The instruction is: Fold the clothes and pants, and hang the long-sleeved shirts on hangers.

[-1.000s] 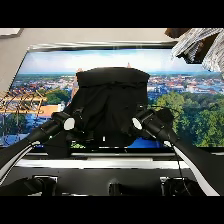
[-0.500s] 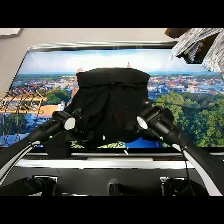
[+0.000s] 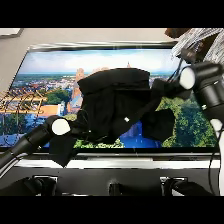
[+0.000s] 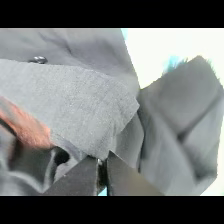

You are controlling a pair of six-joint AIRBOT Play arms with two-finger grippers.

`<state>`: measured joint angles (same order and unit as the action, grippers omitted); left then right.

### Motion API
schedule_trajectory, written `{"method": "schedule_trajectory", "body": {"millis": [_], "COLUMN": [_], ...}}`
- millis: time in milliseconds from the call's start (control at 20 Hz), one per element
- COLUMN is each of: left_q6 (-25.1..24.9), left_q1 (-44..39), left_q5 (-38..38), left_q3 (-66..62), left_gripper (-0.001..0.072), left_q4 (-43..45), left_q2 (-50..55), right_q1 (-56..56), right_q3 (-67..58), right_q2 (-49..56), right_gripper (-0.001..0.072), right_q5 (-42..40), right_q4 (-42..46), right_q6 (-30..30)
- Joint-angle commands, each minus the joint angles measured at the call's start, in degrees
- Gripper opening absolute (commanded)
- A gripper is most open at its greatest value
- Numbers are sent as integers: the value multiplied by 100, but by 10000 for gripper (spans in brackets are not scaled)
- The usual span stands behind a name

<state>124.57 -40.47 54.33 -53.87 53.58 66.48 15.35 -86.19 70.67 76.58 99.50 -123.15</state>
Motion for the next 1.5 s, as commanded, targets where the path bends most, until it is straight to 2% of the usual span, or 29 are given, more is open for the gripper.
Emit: {"method": "schedule_trajectory", "body": {"millis": [0,150,500,700,800,950,1000,1050,1100,1150,1200,1300,1450], "left_q6": [81,26,-177,-205,-501,-1244,-1534,-1812,-2131,-2551,-2931,-3397,-4146], "left_q1": [-688,-1303,-1902,-2028,-1974,-1733,-1602,-1447,-1274,-1056,-831,-321,444], "left_q5": [-1504,-2111,-2135,-2135,-2131,-2079,-2000,-1875,-1727,-1532,-1360,-1161,-905], "left_q3": [-20,-275,-1915,-2092,-2092,-2092,-2092,-2094,-2094,-2094,-2094,-2096,-2208], "left_gripper": [16,16,16,16,16,23,77,243,375,408,409,410,415], "left_q4": [-1495,-2070,-2524,-2966,-2964,-2964,-2964,-2962,-2962,-2949,-2850,-2282,-1403], "left_q2": [105,549,2393,3084,3246,3279,3279,3279,3274,3257,3217,3029,2662], "right_q1": [-341,-332,-332,-332,-332,-332,-332,-332,-332,-334,-339,-339,-435], "right_q3": [-1060,-1574,-1591,-1266,-863,-236,-76,26,66,57,55,55,66], "right_q2": [223,461,1172,1624,1738,1759,1759,1759,1759,1744,1676,1373,640], "right_gripper": [27,28,29,28,28,29,40,105,206,287,381,499,501], "right_q5": [168,219,636,474,232,-177,-304,-387,-404,-348,-267,13,643], "right_q4": [-26,-155,-323,-229,-258,-435,-479,-529,-575,-577,-566,-350,341], "right_q6": [723,752,1143,1176,1099,887,802,763,765,767,839,1043,1224]}}
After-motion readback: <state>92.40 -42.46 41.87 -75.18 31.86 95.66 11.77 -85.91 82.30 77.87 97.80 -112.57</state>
